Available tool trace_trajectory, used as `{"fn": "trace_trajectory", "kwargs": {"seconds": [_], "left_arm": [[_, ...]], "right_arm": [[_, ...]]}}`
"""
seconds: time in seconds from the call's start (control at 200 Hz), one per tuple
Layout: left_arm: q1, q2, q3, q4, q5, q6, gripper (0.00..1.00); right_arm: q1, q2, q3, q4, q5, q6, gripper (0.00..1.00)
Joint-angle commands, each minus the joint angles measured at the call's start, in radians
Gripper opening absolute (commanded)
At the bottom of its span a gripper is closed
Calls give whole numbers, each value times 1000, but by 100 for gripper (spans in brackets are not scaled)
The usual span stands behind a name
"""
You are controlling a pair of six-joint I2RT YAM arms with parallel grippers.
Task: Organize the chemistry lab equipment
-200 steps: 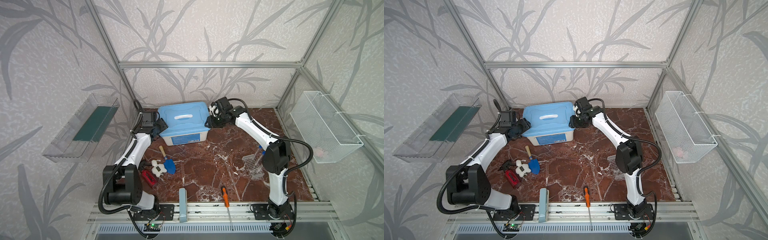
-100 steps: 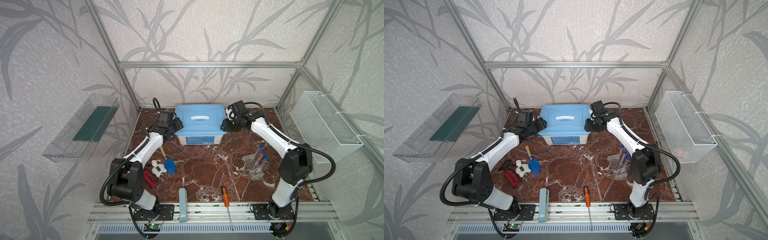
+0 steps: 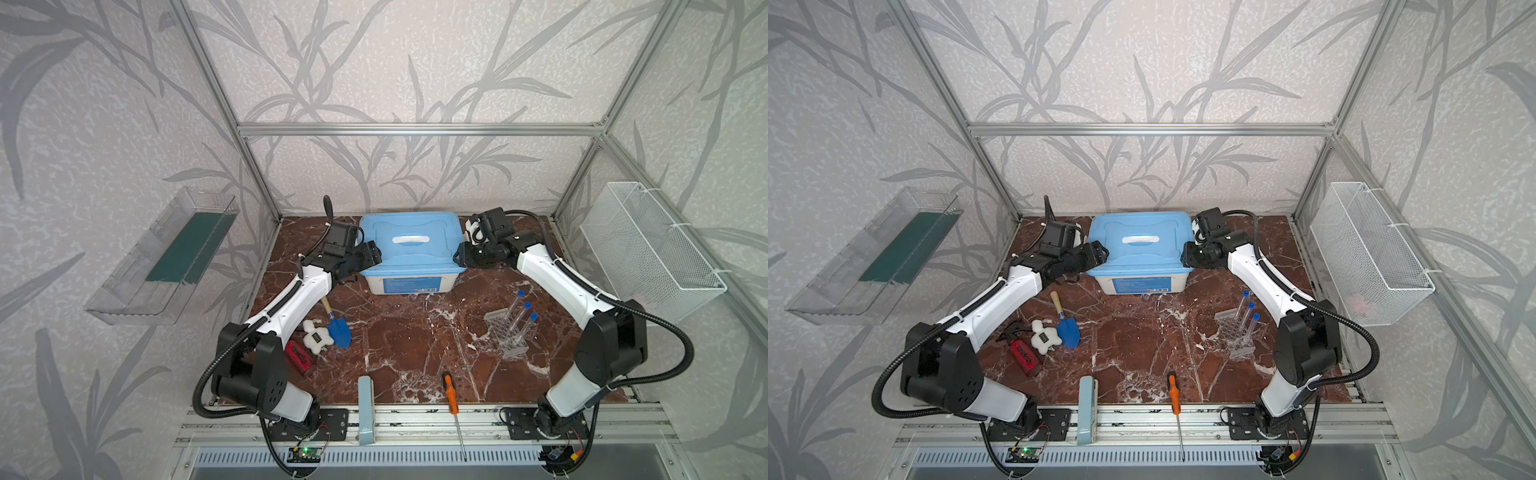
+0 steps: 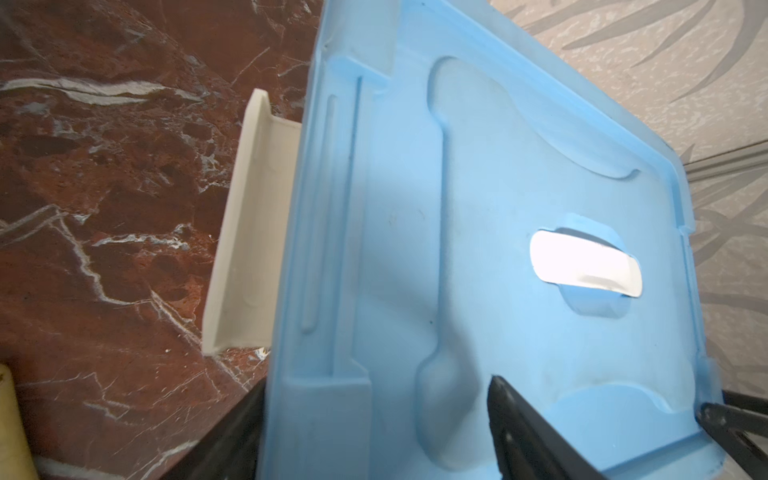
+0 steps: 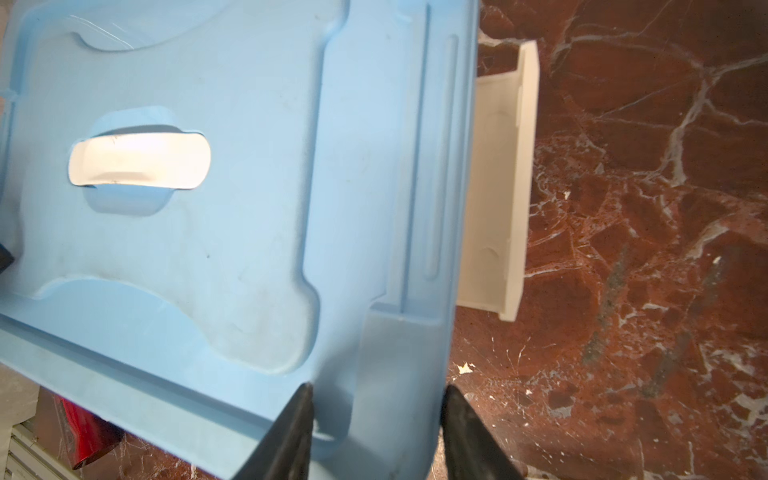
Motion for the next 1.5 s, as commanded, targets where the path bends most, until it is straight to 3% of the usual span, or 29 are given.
{"fn": "trace_trajectory", "kwargs": {"seconds": [0.0,0.155,0.405,0.52,0.715,0.85,1.11,1.349,1.494], "left_arm": [[65,-64,71,-99,-17,61,85],[122,-61,65,-34,19,98,94],[155,77,12,196,283,52,98],[159,118,-3,242,293,27,99],[163,167,-16,247,296,0,97],[156,146,-32,275,332,-28,84],[91,106,22,59,160,93,62],[14,133,100,-85,-8,169,61],[-1,150,124,-144,-100,203,56]], "right_arm": [[14,41,-67,-94,10,-16,49],[11,41,-69,-79,-1,-13,49],[7,39,-74,-64,-25,-10,49],[2,39,-92,-45,-43,-11,49],[-2,9,-115,-26,-56,-8,49],[-2,8,-125,-10,-74,-2,49],[-2,5,-140,0,-74,3,49],[1,27,-114,-52,24,-26,49],[-1,26,-67,-116,125,-48,60]]}}
